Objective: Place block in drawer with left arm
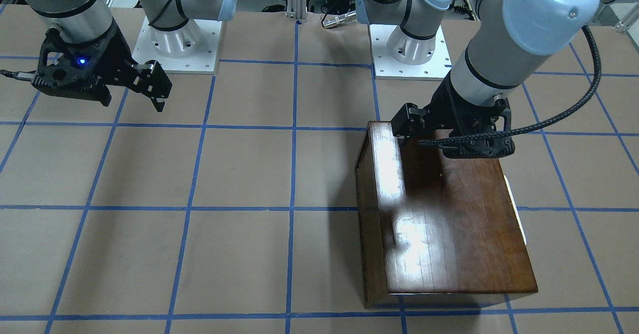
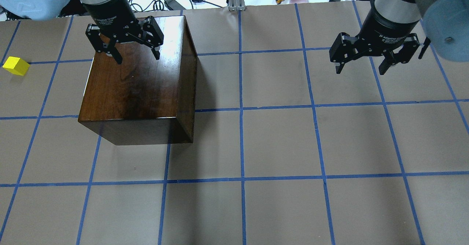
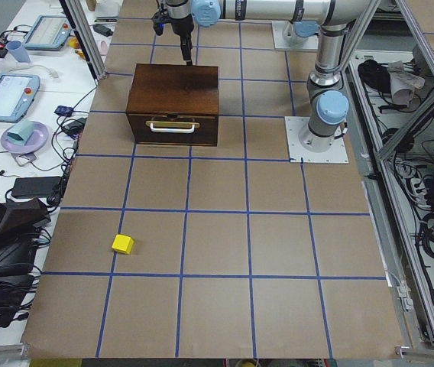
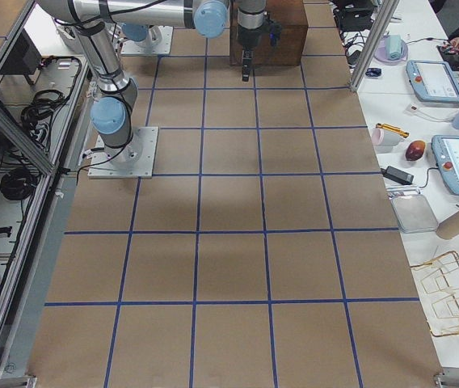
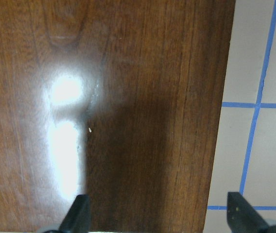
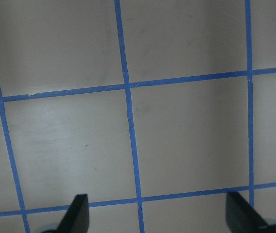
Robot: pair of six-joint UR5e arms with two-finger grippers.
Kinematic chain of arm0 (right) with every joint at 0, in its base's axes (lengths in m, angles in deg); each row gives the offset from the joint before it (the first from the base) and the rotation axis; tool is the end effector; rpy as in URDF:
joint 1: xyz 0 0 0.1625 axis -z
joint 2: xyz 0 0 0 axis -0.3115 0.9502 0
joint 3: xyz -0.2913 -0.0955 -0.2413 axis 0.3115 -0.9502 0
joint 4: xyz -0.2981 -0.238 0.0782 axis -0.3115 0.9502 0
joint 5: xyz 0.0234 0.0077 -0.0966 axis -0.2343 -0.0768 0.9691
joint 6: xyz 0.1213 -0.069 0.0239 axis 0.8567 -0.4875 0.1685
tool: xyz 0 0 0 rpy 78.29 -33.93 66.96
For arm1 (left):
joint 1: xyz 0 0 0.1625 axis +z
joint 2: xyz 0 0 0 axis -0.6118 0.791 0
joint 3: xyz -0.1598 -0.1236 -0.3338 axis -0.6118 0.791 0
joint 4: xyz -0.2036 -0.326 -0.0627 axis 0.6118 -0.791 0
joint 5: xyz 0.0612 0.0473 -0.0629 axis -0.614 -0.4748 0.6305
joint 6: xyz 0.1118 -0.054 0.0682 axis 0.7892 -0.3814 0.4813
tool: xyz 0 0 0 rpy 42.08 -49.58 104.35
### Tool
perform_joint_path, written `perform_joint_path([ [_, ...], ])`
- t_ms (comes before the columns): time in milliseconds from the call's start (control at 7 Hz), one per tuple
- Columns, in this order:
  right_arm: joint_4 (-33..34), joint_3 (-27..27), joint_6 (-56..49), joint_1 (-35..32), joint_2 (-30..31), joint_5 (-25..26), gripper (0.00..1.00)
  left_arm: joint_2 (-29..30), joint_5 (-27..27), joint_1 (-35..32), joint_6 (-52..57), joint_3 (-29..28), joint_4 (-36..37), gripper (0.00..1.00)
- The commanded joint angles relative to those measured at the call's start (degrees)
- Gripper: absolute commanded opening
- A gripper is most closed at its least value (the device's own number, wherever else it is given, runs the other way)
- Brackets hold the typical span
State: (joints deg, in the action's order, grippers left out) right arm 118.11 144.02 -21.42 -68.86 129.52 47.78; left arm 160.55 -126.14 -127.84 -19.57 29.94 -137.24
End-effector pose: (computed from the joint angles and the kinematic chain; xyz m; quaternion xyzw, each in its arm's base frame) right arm 0.1072 -0.4609 0.3960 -0.0482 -0.9988 -0.0058 0.0077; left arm -0.1399 -0.5271 0.3881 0.0286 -0.9976 -0.0599 0.0172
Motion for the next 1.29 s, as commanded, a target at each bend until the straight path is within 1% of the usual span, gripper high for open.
perform_joint_path([
  [0,0.00,-0.04,0.00,0.00,0.00,0.00,1.00,-0.13,0.01,-0.05,0.12,0.47,0.03,1.00],
  [1143,0.00,-0.04,0.00,0.00,0.00,0.00,1.00,-0.40,-0.16,0.74,0.39,0.13,1.09,1.00],
])
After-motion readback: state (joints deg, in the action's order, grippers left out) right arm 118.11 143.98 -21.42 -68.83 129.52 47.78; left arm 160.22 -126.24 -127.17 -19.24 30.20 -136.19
